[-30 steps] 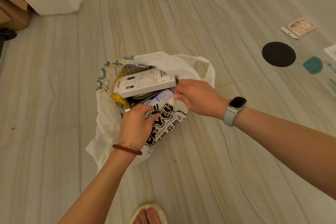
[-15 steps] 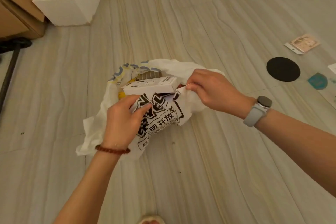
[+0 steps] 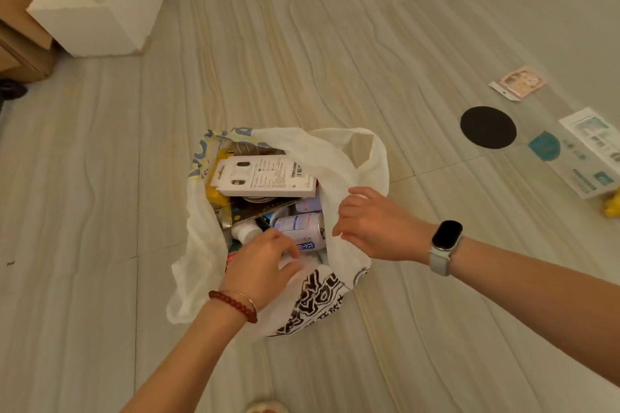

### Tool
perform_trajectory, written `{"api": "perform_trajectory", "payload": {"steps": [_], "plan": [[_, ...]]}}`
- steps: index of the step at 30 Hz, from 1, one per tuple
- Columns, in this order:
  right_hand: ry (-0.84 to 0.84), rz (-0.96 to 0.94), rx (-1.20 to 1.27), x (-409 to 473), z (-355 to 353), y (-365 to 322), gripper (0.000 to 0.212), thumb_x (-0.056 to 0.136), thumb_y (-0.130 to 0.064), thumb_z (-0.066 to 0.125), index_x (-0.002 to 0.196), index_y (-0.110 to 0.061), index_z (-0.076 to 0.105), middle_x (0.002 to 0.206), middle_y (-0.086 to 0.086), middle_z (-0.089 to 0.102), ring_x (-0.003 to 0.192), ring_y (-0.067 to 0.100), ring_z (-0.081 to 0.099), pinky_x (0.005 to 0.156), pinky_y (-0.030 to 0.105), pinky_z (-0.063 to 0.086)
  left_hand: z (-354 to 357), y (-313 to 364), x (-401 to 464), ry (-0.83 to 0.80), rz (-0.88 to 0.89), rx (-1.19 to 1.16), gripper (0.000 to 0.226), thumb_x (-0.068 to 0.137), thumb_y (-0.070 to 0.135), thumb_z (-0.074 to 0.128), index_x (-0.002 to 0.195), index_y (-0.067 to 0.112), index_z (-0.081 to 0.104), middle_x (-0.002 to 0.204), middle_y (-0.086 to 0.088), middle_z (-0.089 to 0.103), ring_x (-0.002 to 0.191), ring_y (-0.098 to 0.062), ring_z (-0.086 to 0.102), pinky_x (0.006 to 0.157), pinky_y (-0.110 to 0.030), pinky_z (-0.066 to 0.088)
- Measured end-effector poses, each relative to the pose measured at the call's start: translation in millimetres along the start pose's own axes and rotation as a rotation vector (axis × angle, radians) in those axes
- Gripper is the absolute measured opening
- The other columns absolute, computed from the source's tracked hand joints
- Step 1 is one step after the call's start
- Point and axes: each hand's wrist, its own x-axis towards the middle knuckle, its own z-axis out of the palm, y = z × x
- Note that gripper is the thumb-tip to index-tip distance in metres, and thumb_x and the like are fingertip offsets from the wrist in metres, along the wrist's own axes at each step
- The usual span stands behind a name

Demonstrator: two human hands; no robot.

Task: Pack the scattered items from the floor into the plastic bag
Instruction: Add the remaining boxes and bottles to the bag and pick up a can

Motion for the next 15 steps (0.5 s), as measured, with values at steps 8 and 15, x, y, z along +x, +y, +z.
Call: {"api": "perform_trajectory", "payload": {"steps": [8, 15], "plan": [[0.329, 0.291, 0.222, -44.6, -19.5, 47.5, 0.035, 0.085, -0.022, 0.037, 0.105, -0.014, 0.065, 0.103, 0.004, 0.067, 0.101, 0.023, 0.06, 0.093, 0.031, 0.041, -35.1, 69.6, 52.0, 0.34, 0.233, -0.087, 0.042, 0.08, 0.04, 0.037, 0.099, 0.013, 0.063, 0.101, -0.006, 0.062, 0.093, -0.024, 0.059, 0.082, -0.03, 0.044], [0.43, 0.958, 0.314, -141.2, -0.2, 141.8, 0.036, 0.091, -0.014, 0.044, 0.126, -0.012, 0.049, 0.129, 0.01, 0.05, 0.122, 0.027, 0.044, 0.101, 0.038, 0.037, 24.2, 197.3, 144.0, 0.065, 0.518, 0.08, 0.034, 0.091, 0.027, 0.043, 0.123, 0.017, 0.049, 0.126, -0.002, 0.05, 0.113, -0.022, 0.049, 0.094, -0.036, 0.042]]}}
